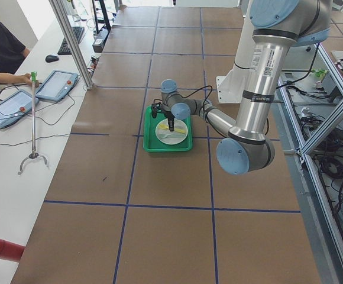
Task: Place spoon
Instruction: 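Move the left gripper over the plate and lower onto the yellow spoon, then close the left gripper on the yellow spoon handle and lift it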
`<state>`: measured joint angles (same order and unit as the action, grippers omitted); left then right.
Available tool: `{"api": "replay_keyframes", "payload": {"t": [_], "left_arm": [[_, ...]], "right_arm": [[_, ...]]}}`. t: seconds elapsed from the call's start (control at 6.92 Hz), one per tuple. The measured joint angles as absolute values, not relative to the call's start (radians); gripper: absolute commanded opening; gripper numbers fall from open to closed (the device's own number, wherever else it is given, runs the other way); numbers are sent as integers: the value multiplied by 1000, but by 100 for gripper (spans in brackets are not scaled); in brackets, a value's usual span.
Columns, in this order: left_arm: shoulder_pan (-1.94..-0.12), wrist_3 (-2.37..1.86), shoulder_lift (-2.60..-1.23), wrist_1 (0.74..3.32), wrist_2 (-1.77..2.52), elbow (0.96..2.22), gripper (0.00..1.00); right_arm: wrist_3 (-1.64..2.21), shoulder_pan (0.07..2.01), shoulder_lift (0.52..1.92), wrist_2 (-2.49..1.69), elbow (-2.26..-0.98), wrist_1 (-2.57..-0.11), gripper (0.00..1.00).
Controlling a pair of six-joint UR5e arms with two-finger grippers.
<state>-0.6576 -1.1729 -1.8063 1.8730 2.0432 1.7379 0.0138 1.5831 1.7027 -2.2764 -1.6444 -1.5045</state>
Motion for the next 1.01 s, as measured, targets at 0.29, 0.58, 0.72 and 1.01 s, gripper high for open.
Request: {"api": "replay_keyframes", "payload": {"t": [0.29, 0.58, 0.72, 1.01], "left_arm": [[-660, -1171, -1799, 1873, 2044, 1749, 5], [-666, -1156, -1795, 1872, 2045, 1764, 2], [-677, -1130, -1787, 1864, 2045, 1794, 1], [-736, -1080, -1778, 1779, 2050, 1889, 0]], "right_arm": [[14, 1583, 1703, -2276, -1644, -1504, 100], [13, 1583, 1703, -2276, -1644, -1503, 100], [13, 1583, 1703, -2276, -1644, -1504, 100], [13, 1583, 1703, -2276, -1644, -1505, 100]]}}
